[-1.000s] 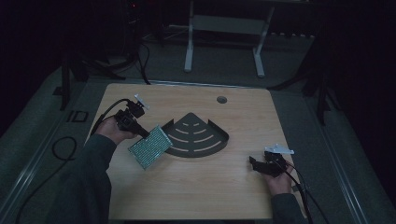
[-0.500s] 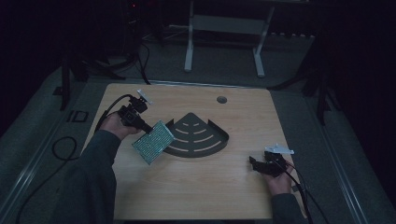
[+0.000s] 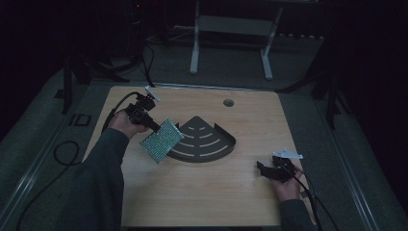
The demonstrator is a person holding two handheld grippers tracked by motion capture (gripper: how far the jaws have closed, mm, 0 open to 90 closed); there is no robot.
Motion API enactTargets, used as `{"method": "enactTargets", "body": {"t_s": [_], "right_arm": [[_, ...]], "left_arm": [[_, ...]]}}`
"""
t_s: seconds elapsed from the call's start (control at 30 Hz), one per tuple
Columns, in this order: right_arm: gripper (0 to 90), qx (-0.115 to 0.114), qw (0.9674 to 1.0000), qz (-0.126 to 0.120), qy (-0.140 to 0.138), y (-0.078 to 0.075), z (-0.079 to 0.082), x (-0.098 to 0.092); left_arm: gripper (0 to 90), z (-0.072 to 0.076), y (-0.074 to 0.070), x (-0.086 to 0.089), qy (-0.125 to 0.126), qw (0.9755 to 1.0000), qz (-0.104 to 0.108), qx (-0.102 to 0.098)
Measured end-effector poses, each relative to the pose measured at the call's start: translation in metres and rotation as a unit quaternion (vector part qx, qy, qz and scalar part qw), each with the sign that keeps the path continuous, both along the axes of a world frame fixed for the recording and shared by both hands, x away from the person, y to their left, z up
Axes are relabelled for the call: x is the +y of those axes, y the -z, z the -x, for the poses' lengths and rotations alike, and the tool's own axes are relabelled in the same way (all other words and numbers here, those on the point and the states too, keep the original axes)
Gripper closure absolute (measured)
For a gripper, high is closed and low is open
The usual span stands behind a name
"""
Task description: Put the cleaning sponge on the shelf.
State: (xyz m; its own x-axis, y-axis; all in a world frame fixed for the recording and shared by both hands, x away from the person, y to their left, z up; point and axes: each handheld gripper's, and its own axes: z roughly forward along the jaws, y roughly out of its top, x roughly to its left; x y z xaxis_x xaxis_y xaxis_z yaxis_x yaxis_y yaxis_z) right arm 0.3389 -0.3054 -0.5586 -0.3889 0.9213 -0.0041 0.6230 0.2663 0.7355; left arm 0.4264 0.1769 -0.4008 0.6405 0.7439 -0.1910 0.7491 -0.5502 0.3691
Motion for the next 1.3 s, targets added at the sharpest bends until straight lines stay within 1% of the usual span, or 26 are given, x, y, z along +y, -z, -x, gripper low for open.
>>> {"method": "enactTargets", "body": {"t_s": [0.1,0.23,0.3,0.53,0.63,0.73,1.03,1.3], "right_arm": [[24.6,0.0,1.0,0.0,0.0,0.0,0.0,0.0],[24.6,0.0,1.0,0.0,0.0,0.0,0.0,0.0],[24.5,0.0,1.0,0.0,-0.001,0.0,0.0,0.0],[24.5,0.0,1.0,-0.001,-0.001,0.0,0.0,0.0],[24.4,0.0,1.0,-0.001,-0.001,0.0,0.0,0.0],[24.4,0.0,1.0,-0.001,-0.001,0.0,0.0,0.0],[24.3,0.0,1.0,-0.001,-0.001,0.0,0.0,0.0],[24.4,0.0,1.0,-0.001,-0.001,0.0,0.0,0.0]], "left_arm": [[90.0,-0.003,-0.001,-0.003,-0.002,1.0,0.0,-0.002],[90.0,-0.006,-0.005,-0.008,-0.002,1.0,-0.005,-0.008],[90.0,-0.007,-0.006,-0.011,0.0,1.0,-0.003,-0.009],[90.0,-0.012,-0.007,-0.016,-0.001,0.9999,-0.008,-0.011],[90.0,-0.015,-0.009,-0.02,0.003,0.9998,-0.011,-0.016],[90.0,-0.018,-0.009,-0.022,0.0,0.9998,-0.01,-0.019],[90.0,-0.024,-0.004,-0.029,0.0,0.9998,-0.012,-0.013],[90.0,-0.033,-0.001,-0.031,-0.007,0.9998,-0.013,-0.009]]}}
